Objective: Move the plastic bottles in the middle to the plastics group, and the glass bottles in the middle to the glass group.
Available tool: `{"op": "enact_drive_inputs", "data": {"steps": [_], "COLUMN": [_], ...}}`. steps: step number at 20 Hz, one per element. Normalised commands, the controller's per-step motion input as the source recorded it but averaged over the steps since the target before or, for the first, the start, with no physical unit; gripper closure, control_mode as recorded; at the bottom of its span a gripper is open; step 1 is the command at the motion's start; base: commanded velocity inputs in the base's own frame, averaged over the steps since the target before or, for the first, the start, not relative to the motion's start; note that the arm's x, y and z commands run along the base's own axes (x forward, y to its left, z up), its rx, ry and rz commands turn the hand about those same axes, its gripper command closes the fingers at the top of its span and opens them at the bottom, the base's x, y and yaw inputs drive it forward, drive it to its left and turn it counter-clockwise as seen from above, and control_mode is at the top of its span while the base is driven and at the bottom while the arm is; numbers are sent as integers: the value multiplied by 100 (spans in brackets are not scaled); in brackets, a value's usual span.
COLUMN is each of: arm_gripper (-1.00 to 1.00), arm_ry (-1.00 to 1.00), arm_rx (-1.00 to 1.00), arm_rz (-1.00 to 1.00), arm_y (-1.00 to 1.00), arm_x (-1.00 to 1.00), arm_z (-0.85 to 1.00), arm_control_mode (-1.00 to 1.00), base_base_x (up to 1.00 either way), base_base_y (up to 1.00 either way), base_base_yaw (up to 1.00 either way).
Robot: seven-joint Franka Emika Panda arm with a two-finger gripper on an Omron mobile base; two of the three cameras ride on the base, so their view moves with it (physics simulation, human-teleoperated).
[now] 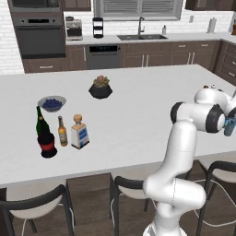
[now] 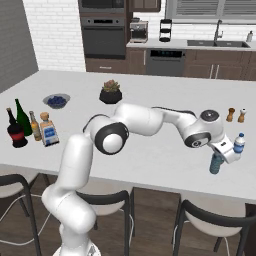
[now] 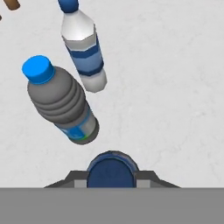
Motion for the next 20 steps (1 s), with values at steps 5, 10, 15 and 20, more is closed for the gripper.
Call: {"op": "enact_drive_inputs", "data": {"steps": [5, 10, 15, 20], "arm_gripper": [100, 100, 100, -100], "arm_ry": [0, 0, 0, 0], "arm_rx": [3, 4, 0, 0], "arm_rz": [0, 0, 0, 0], "arm_y": [0, 0, 0, 0], "arm_x": [3, 7, 12, 0], "arm_z": [2, 0, 0, 0], "arm_control_mode": [-100, -100, -100, -100], "base_base_x": [0, 0, 0, 0], "base_base_y": [0, 0, 0, 0], "base_base_yaw": [0, 0, 0, 0]}}
